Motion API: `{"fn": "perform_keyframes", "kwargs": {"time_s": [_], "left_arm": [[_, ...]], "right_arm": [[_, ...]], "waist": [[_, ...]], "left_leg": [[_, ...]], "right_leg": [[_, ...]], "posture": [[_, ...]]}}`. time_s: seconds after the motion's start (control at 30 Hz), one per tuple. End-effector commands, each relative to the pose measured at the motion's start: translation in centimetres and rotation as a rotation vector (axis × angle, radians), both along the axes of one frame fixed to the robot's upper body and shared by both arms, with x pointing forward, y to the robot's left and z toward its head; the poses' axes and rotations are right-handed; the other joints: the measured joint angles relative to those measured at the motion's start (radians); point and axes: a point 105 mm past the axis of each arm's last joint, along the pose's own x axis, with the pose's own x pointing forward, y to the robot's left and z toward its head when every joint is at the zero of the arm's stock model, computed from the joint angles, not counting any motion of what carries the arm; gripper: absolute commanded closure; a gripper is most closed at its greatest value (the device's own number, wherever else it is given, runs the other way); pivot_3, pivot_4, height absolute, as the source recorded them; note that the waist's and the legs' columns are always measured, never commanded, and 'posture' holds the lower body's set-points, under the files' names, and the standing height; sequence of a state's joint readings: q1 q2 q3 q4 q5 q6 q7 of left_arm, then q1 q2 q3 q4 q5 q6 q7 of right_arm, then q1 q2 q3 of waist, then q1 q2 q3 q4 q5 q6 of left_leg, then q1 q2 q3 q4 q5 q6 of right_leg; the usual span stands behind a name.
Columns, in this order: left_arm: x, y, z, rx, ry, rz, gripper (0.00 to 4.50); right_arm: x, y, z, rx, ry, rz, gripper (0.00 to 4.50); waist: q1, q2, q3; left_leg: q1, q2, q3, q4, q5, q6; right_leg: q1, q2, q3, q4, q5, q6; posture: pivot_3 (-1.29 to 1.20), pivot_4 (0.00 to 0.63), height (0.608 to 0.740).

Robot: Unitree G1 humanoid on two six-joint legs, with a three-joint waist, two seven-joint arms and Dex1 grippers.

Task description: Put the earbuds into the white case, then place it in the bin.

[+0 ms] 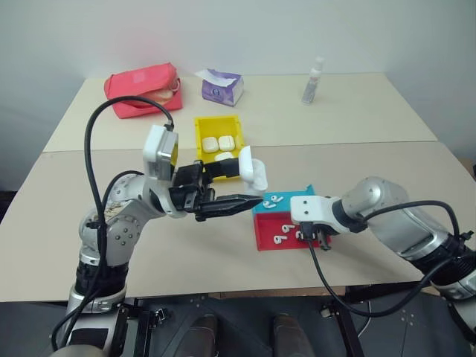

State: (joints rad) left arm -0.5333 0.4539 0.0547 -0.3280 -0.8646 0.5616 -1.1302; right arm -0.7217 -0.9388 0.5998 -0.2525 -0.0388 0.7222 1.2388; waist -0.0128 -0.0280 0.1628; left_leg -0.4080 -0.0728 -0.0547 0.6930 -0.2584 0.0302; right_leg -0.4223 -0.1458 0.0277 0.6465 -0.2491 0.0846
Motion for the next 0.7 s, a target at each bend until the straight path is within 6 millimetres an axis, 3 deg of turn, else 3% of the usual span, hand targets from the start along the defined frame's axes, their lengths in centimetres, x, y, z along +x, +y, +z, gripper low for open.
{"fn": "perform_keyframes", "kwargs": {"time_s": [0.03,0.17,0.37,0.53,0.7], "left_arm": [[-0.5,0.2,0.7,-0.009,-0.049,-0.006,1.70],[-0.4,0.2,0.8,-0.007,-0.048,-0.014,1.70],[0.3,0.2,1.5,-0.054,-0.039,0.001,1.70],[0.6,0.0,2.1,-0.075,-0.059,-0.054,1.70],[0.7,-0.5,2.4,-0.105,-0.067,-0.116,1.70]], "right_arm": [[0.1,-0.3,0.1,-0.002,-0.014,-0.016,3.87],[0.0,-0.6,1.1,0.049,-0.031,-0.054,3.87],[-0.4,-1.6,5.4,0.188,-0.170,-0.140,3.87],[-3.2,-0.5,11.1,0.611,-0.294,-0.087,3.87],[-4.6,-0.3,15.5,1.042,-0.467,-0.066,3.87]], "waist": [[0.000,0.000,0.000],[0.000,0.000,0.000],[0.004,0.000,0.000],[0.010,0.000,0.000],[0.008,0.000,0.000]], "left_leg": [[0.000,0.000,0.000,0.000,0.000,0.000],[0.000,0.000,0.000,0.000,0.000,0.000],[-0.002,0.000,0.000,0.000,0.000,0.000],[-0.002,0.000,-0.001,0.000,0.000,0.000],[0.001,0.000,0.000,0.000,0.000,0.001]], "right_leg": [[0.000,0.000,0.000,0.000,0.000,0.000],[0.000,0.000,0.000,0.000,0.000,0.000],[-0.001,0.000,0.000,0.001,0.000,0.000],[0.000,0.000,-0.001,0.000,0.000,0.000],[0.002,0.000,0.000,0.000,0.000,0.000]], "posture": [[0.00,0.150,0.740],[0.00,0.150,0.740],[0.00,0.150,0.740],[0.00,0.150,0.740],[0.00,0.150,0.740]]}}
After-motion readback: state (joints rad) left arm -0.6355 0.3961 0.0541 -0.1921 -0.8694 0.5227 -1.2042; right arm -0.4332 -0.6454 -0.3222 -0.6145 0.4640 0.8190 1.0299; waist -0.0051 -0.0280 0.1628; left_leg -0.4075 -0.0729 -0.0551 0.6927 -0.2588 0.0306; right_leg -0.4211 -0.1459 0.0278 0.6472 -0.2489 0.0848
